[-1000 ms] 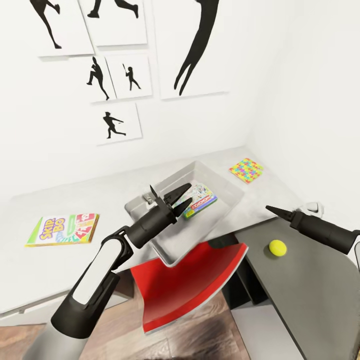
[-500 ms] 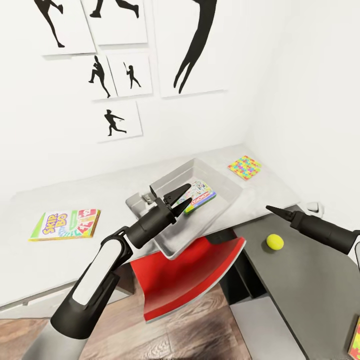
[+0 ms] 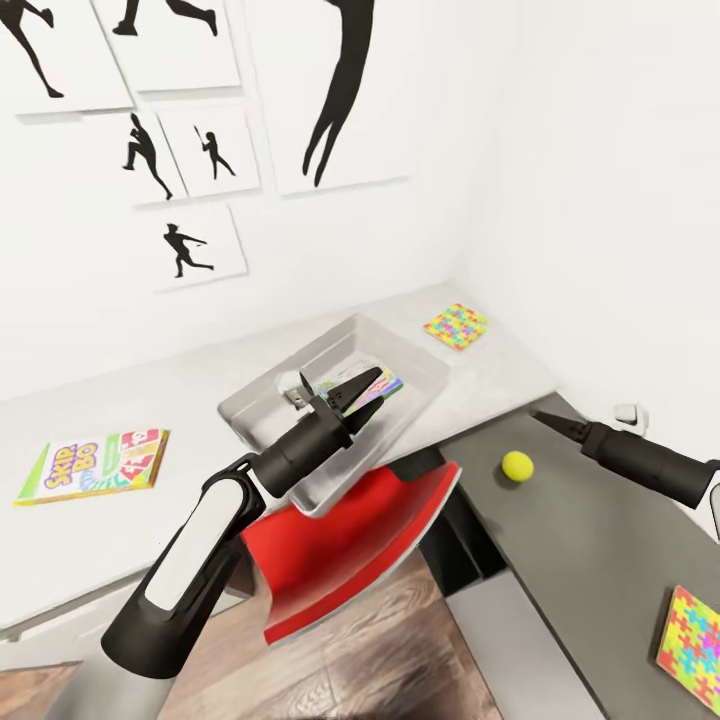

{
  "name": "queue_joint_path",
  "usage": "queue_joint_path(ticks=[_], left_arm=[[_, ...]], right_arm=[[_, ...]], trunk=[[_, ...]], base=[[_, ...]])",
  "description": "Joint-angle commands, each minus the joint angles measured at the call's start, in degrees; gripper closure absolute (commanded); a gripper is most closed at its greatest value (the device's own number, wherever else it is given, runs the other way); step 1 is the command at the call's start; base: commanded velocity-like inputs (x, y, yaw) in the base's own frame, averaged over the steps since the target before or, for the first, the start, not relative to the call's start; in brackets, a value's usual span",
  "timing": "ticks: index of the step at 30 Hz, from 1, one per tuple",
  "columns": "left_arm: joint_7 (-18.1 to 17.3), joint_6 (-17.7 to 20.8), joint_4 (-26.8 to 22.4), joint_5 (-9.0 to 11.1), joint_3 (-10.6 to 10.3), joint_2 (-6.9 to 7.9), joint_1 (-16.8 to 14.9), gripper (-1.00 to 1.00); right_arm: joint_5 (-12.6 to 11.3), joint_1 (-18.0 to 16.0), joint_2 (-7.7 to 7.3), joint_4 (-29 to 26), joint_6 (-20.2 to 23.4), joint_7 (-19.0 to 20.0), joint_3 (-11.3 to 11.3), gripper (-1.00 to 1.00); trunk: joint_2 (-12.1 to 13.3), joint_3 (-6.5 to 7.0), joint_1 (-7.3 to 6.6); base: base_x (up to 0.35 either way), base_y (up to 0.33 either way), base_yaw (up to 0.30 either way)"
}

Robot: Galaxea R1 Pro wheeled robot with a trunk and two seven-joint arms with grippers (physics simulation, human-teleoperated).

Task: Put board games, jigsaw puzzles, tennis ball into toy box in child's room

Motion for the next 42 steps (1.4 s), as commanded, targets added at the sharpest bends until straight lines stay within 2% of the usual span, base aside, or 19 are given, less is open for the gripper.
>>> queue_joint_path(ticks=[1,14,33,38,42], left_arm=[[-0.02,0.16,0.01,0.39,-0.03,0.05,-0.04,-1.0],[-0.14,0.03,0.05,0.46,-0.02,0.03,0.34,-1.0],[0.08,-0.03,0.05,0.37,-0.02,-0.24,0.66,-1.0],[1.02,-0.03,0.05,0.36,-0.02,-0.31,0.63,-1.0],[3.78,0.24,0.02,0.41,-0.12,-0.45,0.21,-1.0]], right_arm=[[0.32,-0.08,0.01,0.0,0.29,0.41,-0.06,-1.0],[0.36,-0.11,0.01,0.0,0.29,0.39,-0.13,-1.0],[0.41,-0.11,-0.08,0.0,0.29,0.39,-0.15,-1.0],[0.41,-0.11,-0.08,0.0,0.29,0.39,-0.15,-1.0],[0.46,-0.11,-0.08,0.0,0.29,0.35,-0.11,-1.0]], trunk=[[-0.1,-0.08,0.02],[-0.1,-0.08,0.02],[-0.1,-0.08,0.02],[-0.1,-0.08,0.02],[-0.1,-0.08,0.02]], base=[[-0.156,0.0,-0.263],[-0.175,0.0,-0.275],[-0.018,0.0,-0.282],[-0.001,0.0,-0.283],[0.0,0.0,-0.283]])
